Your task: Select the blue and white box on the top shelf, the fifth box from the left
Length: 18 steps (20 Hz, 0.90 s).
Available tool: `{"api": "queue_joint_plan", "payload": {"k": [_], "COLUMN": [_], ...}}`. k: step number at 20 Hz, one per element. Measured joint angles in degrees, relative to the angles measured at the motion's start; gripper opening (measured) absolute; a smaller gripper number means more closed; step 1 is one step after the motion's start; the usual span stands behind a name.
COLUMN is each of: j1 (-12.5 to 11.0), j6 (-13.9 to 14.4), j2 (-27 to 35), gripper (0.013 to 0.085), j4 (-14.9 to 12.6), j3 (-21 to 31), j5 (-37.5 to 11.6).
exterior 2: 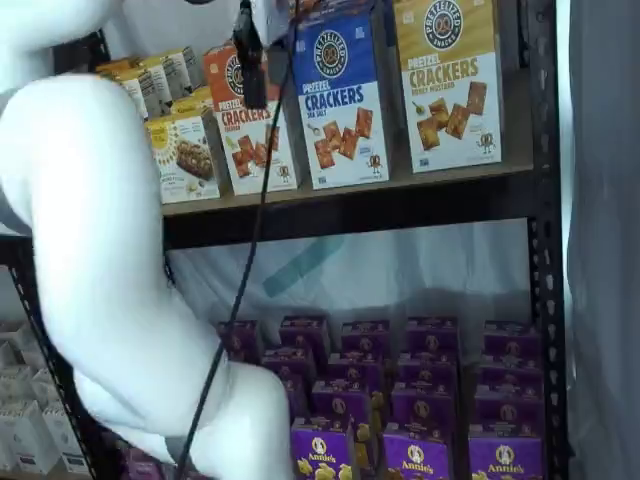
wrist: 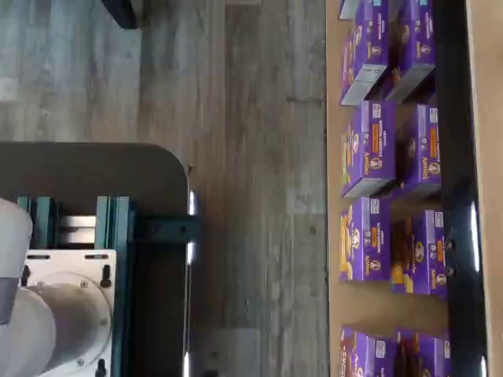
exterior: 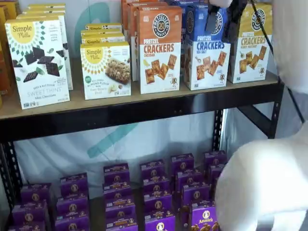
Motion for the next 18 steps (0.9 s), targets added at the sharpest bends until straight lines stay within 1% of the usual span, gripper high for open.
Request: {"api": "queue_joint_plan", "payload": {"k": [1,2,3,5,8,10,12,15,18], "j1": [1.03,2.78,3.54,3.91,4.01,3.14,1.55,-0.97,-2.19], "j6": [0.36,0.98,1.36,1.72,1.96,1.8,1.41,0.9,0.83], "j2": [0.33,0.66,0.63,0.33,-0.22,-0.74,-1.1,-2.01,-2.54], "gripper": [0.085,0.085,0.085,0.085,0.085,0.085,0.085,0.085,0.085], "j4": [-1.64,-4.01,-5.09,-5.38,-5.03,-3.46,-0.7,3.96,6.7], "j3": [-0.48,-0.97,-0.96,-0.62,0.02,0.53,0.76,1.37,1.76], "j5": [0.66,1.57,1.94,2.16,1.9,1.13,0.22,-2.38,-5.07]}}
